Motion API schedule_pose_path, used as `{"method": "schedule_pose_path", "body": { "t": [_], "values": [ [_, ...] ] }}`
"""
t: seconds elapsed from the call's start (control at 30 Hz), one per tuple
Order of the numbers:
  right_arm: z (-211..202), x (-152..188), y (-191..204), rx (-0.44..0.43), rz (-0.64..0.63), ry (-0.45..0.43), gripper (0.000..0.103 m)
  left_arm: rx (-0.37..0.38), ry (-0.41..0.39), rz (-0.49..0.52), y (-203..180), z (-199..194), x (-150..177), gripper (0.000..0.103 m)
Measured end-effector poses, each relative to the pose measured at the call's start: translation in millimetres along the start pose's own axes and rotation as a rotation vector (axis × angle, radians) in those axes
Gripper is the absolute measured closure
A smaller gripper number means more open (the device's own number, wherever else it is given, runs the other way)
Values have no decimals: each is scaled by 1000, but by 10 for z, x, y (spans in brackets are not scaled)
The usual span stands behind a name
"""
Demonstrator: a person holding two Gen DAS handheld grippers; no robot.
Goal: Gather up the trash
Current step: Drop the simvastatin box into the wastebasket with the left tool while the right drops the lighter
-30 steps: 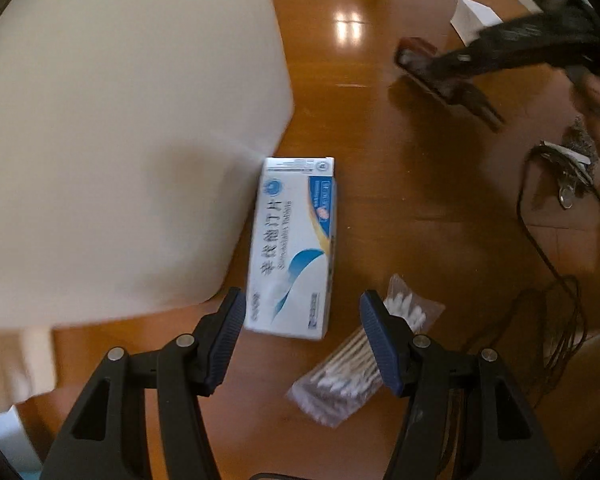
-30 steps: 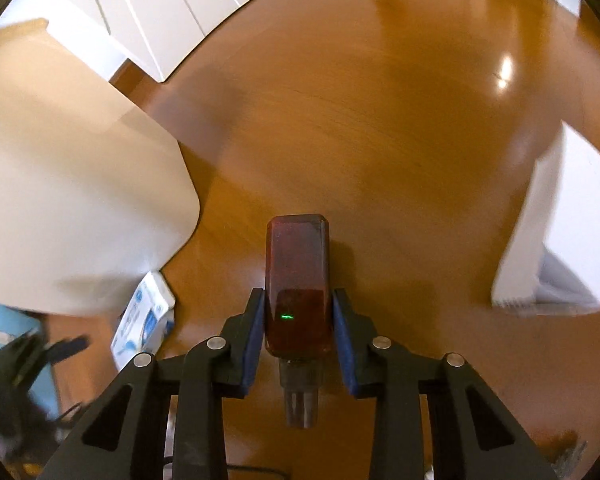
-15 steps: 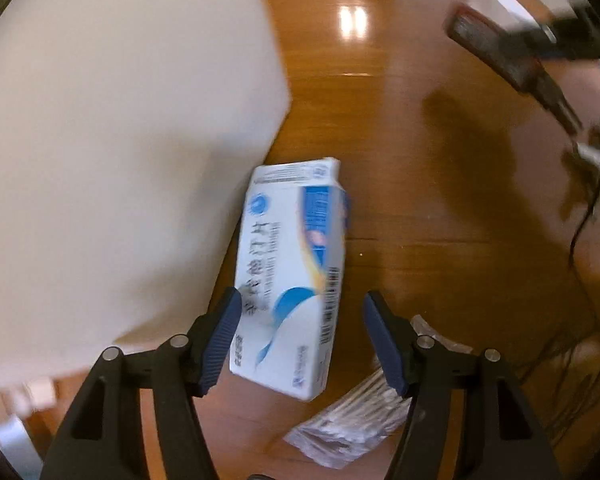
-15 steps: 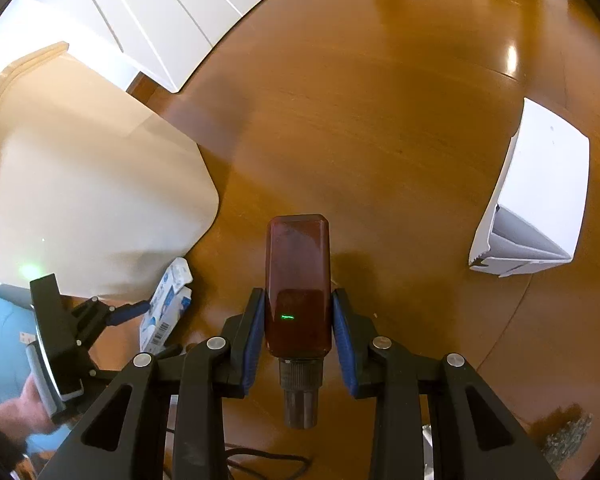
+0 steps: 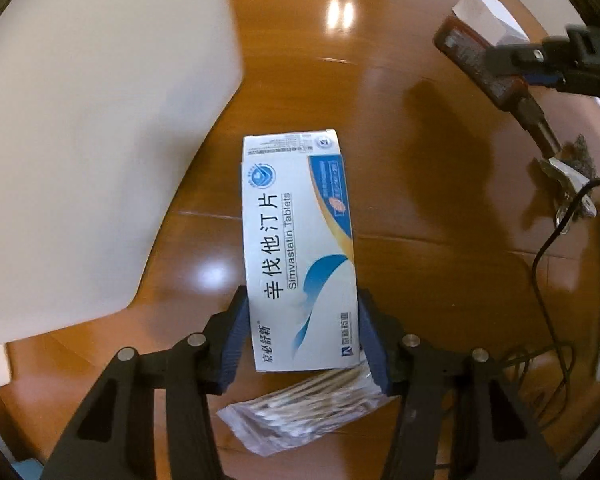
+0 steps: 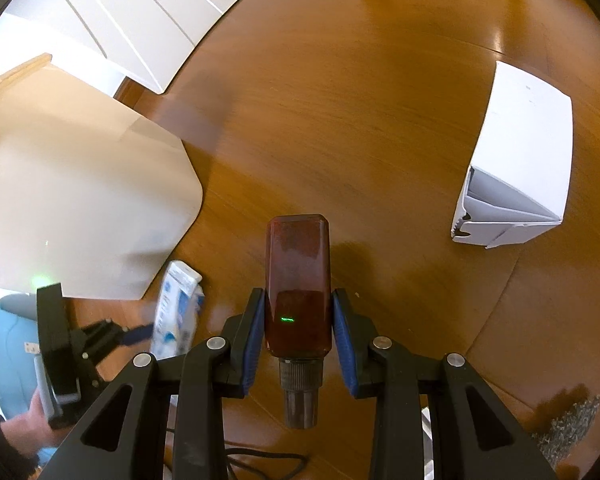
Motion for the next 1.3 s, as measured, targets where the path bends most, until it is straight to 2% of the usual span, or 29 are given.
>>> {"method": "schedule_pose_path", "body": {
  "t": [0.13,0.23,0.33,0.47,0.53,0.6,0.67,0.77,0.83,0.9,0.93,1.07,1.13,1.2,1.3],
  "values": [
    [-33,6,-53,0,16,-8,69,-50,-27,-23,-102,-54,20,53],
    [-82,-3,-68,-4,25,-19,69,-53,-96,-52,-222,-387,33,53],
    [-190,-26,-56,-13,20,-45,69,-15,-185,-18,-447,-942,-11,53],
    [-380,-72,4,-36,13,-91,69,59,-335,-24,-687,-1930,-156,53],
    [-478,-90,33,-53,14,-114,69,58,-438,-60,-614,-2437,-300,53],
    [-571,-115,67,-69,11,-136,69,13,-529,-134,-401,-2847,-386,53],
    [-672,-142,99,-81,6,-162,69,-43,-564,-252,-20,-3058,-533,53],
    [-792,-187,136,-95,-4,-193,69,-149,-552,-410,486,-3030,-640,53],
    [-827,-199,141,-100,-7,-204,69,-165,-514,-480,728,-2900,-686,52],
    [-826,-197,136,-93,-16,-208,69,-165,-467,-530,846,-2677,-624,43],
    [-815,-190,124,-93,-14,-206,69,-172,-459,-542,828,-2611,-601,31],
    [-786,-174,92,-95,-1,-201,69,-175,-482,-510,747,-2670,-433,28],
    [-824,-185,117,-94,-10,-211,69,-164,-490,-495,818,-2713,-595,27],
    [-892,-202,168,-95,-27,-229,69,-156,-488,-498,781,-2808,-619,27],
    [-1043,-268,270,-109,-46,-268,70,-126,-486,-474,774,-3022,-457,27]
  ]
}}
Point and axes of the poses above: each gripper's, at about its wrist camera, not at the fingertips, and z roughly the way its jaws point, y to its left, x to its underside, the point moved 1 cm from there along z, roughly the way its jaws point, and after that the axes turned 12 degrees about -z, right-handed, at the moved point
